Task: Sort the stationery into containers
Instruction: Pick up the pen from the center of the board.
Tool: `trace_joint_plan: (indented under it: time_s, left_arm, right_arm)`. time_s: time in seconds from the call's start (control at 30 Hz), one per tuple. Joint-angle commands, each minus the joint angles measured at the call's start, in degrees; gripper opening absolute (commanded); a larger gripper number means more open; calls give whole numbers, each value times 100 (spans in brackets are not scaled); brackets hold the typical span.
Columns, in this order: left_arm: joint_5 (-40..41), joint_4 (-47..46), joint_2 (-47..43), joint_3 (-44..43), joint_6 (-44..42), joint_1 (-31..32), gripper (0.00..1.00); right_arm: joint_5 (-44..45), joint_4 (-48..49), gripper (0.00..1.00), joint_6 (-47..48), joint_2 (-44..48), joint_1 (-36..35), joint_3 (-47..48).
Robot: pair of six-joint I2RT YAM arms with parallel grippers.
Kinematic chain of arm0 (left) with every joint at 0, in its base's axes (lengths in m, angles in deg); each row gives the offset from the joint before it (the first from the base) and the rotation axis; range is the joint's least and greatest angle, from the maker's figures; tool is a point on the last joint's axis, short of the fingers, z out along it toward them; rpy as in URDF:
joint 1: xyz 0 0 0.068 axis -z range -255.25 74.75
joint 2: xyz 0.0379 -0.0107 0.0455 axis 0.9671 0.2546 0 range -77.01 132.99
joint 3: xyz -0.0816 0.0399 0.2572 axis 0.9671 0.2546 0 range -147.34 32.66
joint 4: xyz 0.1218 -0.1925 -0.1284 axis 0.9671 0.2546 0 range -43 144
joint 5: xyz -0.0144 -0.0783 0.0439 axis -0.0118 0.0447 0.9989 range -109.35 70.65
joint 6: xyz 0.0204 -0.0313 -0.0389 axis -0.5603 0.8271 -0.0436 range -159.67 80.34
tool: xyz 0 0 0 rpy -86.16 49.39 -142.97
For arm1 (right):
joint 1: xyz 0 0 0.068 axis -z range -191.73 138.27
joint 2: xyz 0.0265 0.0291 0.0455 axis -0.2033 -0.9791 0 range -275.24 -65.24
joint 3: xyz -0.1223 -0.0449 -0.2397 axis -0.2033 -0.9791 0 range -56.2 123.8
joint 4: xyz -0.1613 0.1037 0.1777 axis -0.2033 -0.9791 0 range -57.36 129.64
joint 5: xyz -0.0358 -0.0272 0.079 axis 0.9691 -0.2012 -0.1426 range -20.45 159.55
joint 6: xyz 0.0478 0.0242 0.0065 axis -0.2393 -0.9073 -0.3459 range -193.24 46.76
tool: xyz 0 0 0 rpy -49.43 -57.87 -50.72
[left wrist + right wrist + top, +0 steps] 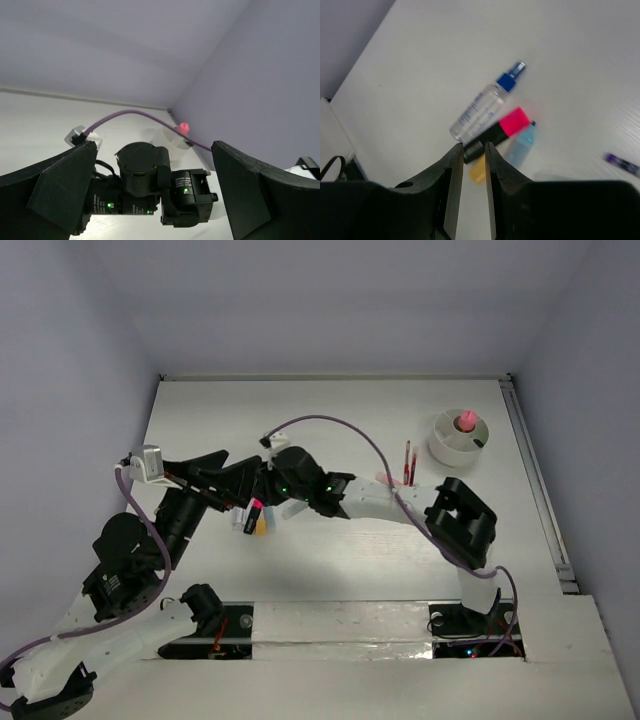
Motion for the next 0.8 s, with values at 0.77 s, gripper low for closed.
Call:
trace_joint_plan:
  time_s: [0.77]
  left_arm:
    - [551,940,-1072,642,-433,-15,99]
  right_arm:
    - [1503,-2169,43,-786,-2421,-563,2875]
